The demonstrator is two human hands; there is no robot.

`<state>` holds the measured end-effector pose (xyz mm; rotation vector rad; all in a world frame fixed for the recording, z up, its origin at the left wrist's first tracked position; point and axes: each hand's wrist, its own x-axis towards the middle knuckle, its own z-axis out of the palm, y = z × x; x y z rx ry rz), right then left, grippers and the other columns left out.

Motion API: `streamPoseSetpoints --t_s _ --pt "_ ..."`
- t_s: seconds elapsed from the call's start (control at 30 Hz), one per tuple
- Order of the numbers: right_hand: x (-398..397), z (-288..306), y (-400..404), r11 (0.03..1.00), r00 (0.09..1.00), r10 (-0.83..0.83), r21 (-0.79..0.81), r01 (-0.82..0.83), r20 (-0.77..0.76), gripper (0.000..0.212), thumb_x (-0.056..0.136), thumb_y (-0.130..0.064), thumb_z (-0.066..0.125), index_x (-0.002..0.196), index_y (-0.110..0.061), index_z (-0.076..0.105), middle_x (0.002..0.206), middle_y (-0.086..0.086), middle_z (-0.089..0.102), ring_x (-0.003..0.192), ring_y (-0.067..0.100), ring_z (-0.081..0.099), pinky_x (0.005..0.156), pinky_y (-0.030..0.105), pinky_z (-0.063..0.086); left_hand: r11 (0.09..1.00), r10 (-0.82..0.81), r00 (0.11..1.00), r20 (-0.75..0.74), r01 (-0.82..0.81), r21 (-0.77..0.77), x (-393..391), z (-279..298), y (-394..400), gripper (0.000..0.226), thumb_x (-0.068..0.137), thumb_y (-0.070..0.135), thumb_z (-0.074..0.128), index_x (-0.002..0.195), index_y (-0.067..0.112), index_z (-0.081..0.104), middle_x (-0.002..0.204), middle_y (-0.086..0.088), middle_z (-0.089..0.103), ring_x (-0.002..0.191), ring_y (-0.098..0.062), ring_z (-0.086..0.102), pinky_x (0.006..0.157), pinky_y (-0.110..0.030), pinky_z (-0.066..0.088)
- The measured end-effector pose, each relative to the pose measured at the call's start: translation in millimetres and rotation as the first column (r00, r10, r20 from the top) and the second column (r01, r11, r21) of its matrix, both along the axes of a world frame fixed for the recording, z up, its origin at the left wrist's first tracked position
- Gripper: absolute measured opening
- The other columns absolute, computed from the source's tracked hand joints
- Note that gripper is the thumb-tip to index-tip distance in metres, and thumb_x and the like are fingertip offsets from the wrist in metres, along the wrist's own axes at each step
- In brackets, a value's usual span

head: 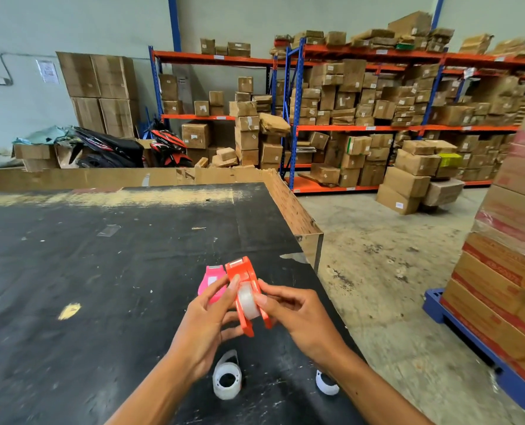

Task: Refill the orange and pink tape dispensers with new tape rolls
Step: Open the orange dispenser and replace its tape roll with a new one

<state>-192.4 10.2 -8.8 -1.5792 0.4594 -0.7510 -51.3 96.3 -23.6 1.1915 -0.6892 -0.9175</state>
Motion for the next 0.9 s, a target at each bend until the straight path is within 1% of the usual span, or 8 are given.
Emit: streamPoseSetpoints --t_s 0.17,0.3,0.4,0.43,0.53,0.63,0.8,0.9 --pt "3.8 7.8 10.0 0.998 0.999 0.012 -0.069 -0.01 0.033 0.027 0.076 -0.036 0.069 0.102 -0.028 0.074 0.077 0.003 0.066 0.068 0.003 0.06 0.064 0.019 0.052 0.998 0.033 0.997 0.075 -0.029 -0.055 -0.7 11.2 5.5 0.048 0.075 0.054 0.063 0.11 0.022 0.071 0.101 -0.019 0.075 0.082 -0.033 0.069 0.062 -0.037 0.057" --pt "11.7 6.9 12.8 0.992 1.0 -0.007 -0.127 0.01 0.025 0.019 0.085 -0.026 0.066 0.101 -0.027 0.075 0.073 0.003 0.057 0.067 0.006 0.055 0.066 0.02 0.051 0.999 0.016 0.99 0.143 -0.011 -0.036 5.2 17.8 10.1 0.04 0.084 0.051 0.056 0.11 0.024 0.071 0.104 -0.013 0.076 0.081 -0.03 0.069 0.058 -0.031 0.053" --pt "14.9 9.8 15.0 0.988 0.999 0.038 -0.149 -0.038 -0.004 0.017 0.085 -0.029 0.065 0.098 -0.03 0.076 0.08 0.013 0.065 0.073 0.012 0.061 0.074 0.029 0.055 1.0 -0.004 0.985 0.174 0.007 -0.014 12.3 20.6 15.7 0.038 0.087 0.05 0.053 0.111 0.026 0.07 0.102 -0.012 0.077 0.08 -0.029 0.07 0.059 -0.031 0.053" --pt "15.8 13.5 14.1 0.986 0.999 0.047 -0.159 -0.049 -0.014 0.017 0.085 -0.03 0.065 0.097 -0.029 0.076 0.085 0.011 0.069 0.077 0.011 0.065 0.078 0.029 0.055 1.0 -0.006 0.984 0.18 0.009 -0.018 13.4 21.8 16.6 0.038 0.088 0.049 0.053 0.111 0.025 0.07 0.1 -0.013 0.077 0.077 -0.026 0.07 0.059 -0.031 0.054" --pt "24.9 28.2 5.6 0.952 0.997 -0.071 -0.302 0.057 -0.034 0.017 0.083 -0.034 0.067 0.098 -0.034 0.074 0.093 -0.003 0.069 0.086 0.006 0.066 0.08 0.021 0.054 0.996 0.078 0.982 0.173 -0.067 -0.066 16.1 25.2 17.5 0.043 0.081 0.048 0.059 0.117 0.025 0.067 0.096 -0.017 0.077 0.075 -0.029 0.068 0.056 -0.034 0.058" --pt "30.9 42.2 1.1 0.903 0.994 -0.103 -0.422 0.078 -0.037 0.024 0.074 -0.044 0.071 0.098 -0.044 0.068 0.087 -0.007 0.059 0.078 0.002 0.058 0.069 0.013 0.048 0.987 0.135 0.974 0.184 -0.115 -0.114 16.7 28.9 18.6 0.041 0.075 0.048 0.064 0.113 0.034 0.069 0.094 -0.012 0.078 0.075 -0.027 0.072 0.06 -0.037 0.061" --pt "33.7 51.6 -0.7 0.875 0.975 0.006 -0.47 -0.112 -0.221 0.024 0.074 -0.039 0.076 0.098 -0.034 0.073 0.083 -0.009 0.051 0.067 -0.006 0.047 0.063 0.008 0.042 0.986 0.144 0.965 0.221 -0.12 -0.119 16.8 30.4 24.9 0.033 0.078 0.046 0.062 0.11 0.04 0.069 0.094 -0.005 0.079 0.073 -0.021 0.075 0.059 -0.03 0.061" --pt "34.1 57.4 -0.8 0.875 0.973 0.057 -0.458 -0.156 -0.223 0.019 0.073 -0.03 0.078 0.091 -0.023 0.076 0.087 0.002 0.057 0.066 -0.001 0.047 0.06 0.01 0.042 0.988 0.14 0.964 0.225 -0.12 -0.098 16.2 30.0 27.4 0.033 0.08 0.045 0.061 0.111 0.038 0.068 0.094 -0.006 0.079 0.069 -0.02 0.073 0.057 -0.03 0.06"
